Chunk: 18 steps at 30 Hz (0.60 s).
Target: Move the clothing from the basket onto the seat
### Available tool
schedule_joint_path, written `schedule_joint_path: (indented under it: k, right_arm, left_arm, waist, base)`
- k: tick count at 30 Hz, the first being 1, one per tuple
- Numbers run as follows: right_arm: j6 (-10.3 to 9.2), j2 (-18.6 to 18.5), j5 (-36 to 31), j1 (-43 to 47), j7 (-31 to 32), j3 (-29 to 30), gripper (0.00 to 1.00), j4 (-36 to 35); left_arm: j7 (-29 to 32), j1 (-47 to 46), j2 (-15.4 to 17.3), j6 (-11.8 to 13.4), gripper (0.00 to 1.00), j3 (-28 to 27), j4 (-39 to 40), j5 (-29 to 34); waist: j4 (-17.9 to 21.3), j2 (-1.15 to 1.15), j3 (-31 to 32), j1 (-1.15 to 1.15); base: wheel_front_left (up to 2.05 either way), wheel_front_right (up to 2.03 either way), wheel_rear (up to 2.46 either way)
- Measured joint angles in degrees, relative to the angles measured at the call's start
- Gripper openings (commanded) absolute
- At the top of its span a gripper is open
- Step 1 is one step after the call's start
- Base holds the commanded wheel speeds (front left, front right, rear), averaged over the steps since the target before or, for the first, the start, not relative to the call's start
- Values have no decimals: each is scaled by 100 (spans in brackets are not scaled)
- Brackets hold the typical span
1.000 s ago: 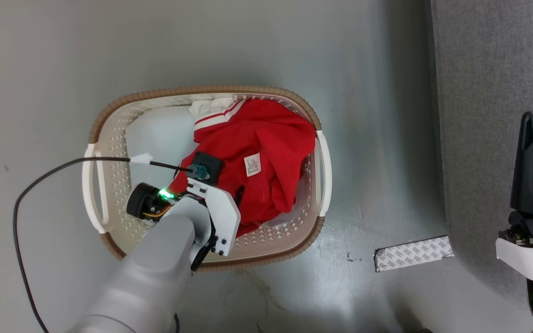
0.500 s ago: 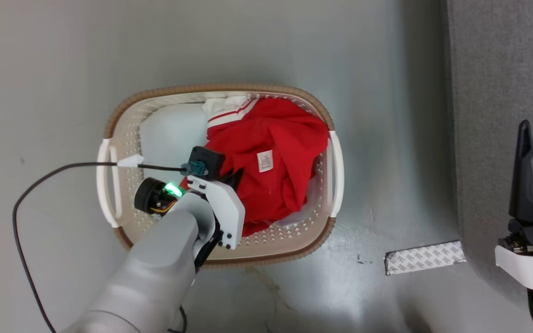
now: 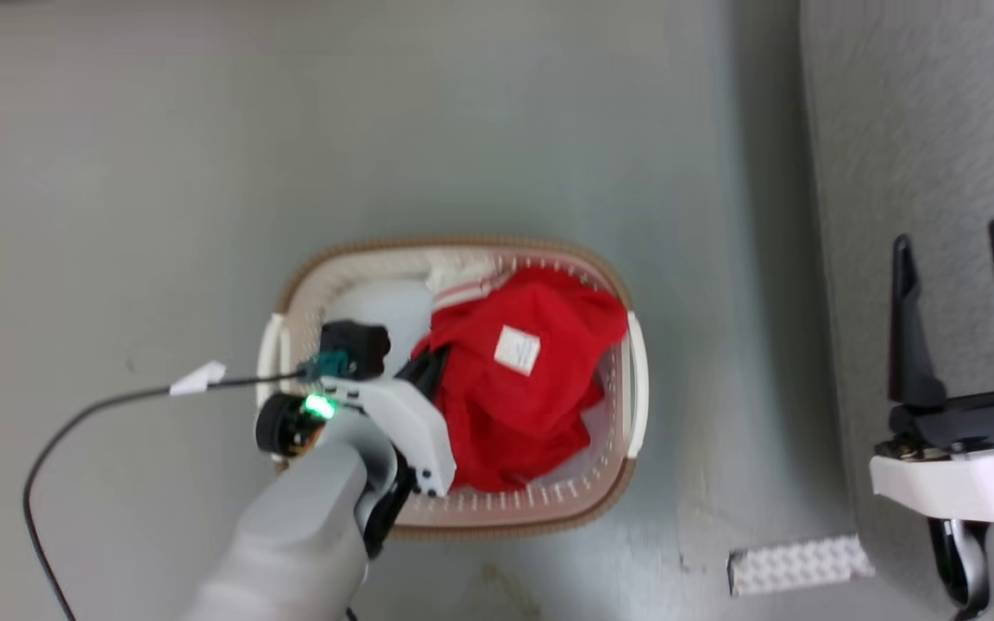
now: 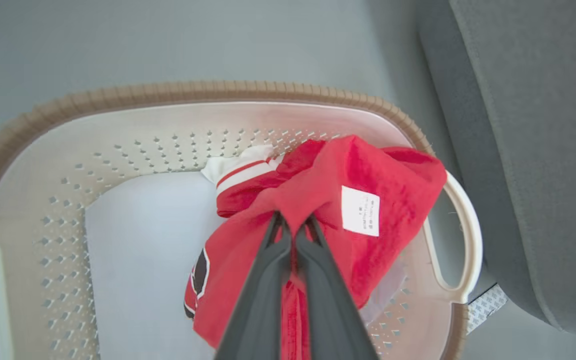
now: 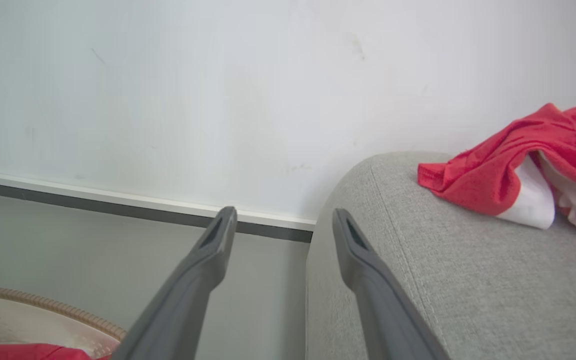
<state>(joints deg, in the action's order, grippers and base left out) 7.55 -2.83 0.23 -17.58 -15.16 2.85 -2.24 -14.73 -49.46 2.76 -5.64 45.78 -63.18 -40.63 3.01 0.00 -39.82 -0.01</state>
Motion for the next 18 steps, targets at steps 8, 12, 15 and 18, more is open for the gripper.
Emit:
schedule_joint_path:
  k: [8, 12, 15, 18]
  right_arm:
    - [0, 1, 199, 137, -1, -227, 100, 568]
    - [0, 4, 249, 293, 0, -307, 100, 834]
    - [1, 1, 316, 420, -1, -383, 100, 1022]
    - [0, 3, 374, 552, -1, -447, 100, 1187]
  left_arm:
    - [-41, 837, 298, 114, 0, -620, 1101, 51]
    - [-40, 1450, 490, 253, 0, -889, 1806, 194]
    - [-40, 1863, 690, 409, 0, -1043, 2276, 345]
    - [-41, 2236, 886, 582, 0, -1174, 2765, 411]
  waist:
    - [-108, 0, 1100, -1]
    - [-171, 0, 1681, -1]
    - [-215, 0, 2106, -1]
    - [-258, 0, 2513, -2]
  base:
    - [0, 0, 0]
    - [0, 0, 0]
    - [0, 0, 0]
    - [0, 0, 0]
